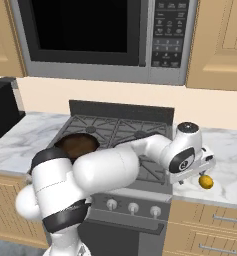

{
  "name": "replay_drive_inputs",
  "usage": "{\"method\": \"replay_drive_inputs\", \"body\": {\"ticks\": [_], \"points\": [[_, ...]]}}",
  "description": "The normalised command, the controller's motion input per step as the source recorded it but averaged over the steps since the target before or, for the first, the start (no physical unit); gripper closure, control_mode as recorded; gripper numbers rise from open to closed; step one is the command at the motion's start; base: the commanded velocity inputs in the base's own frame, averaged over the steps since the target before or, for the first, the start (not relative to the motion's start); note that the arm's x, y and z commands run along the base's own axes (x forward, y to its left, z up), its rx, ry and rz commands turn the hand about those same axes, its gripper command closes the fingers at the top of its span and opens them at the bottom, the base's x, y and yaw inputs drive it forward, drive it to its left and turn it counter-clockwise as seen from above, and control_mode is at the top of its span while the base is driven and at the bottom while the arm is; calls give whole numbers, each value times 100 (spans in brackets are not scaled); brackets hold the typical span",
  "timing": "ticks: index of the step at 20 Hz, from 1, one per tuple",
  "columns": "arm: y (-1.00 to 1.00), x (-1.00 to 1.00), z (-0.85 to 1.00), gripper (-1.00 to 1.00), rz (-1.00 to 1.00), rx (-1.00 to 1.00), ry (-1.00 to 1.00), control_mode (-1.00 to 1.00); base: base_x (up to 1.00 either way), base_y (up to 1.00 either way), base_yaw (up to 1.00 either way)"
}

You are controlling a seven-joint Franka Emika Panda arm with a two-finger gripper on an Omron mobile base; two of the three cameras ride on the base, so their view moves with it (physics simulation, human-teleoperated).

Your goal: Put the broccoli and lemon in the pan. Then turn on the front left burner and set the heat to medium.

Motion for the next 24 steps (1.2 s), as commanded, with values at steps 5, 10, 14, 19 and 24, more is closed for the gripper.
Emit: {"method": "replay_drive_inputs", "body": {"ticks": [5, 10, 14, 19, 24], "points": [[-14, 11, -19, -100, 0, 0, 3, -100, 0, 0, 0], [-18, 11, -15, -100, 0, 0, 0, -100, 0, 0, 0], [-23, 14, -9, -100, 0, 1, 0, -100, 0, 0, 0], [-19, 19, -11, -100, 0, 2, 0, -100, 0, 0, 0], [-9, 18, -12, -100, 0, 1, 0, -100, 0, 0, 0]]}}
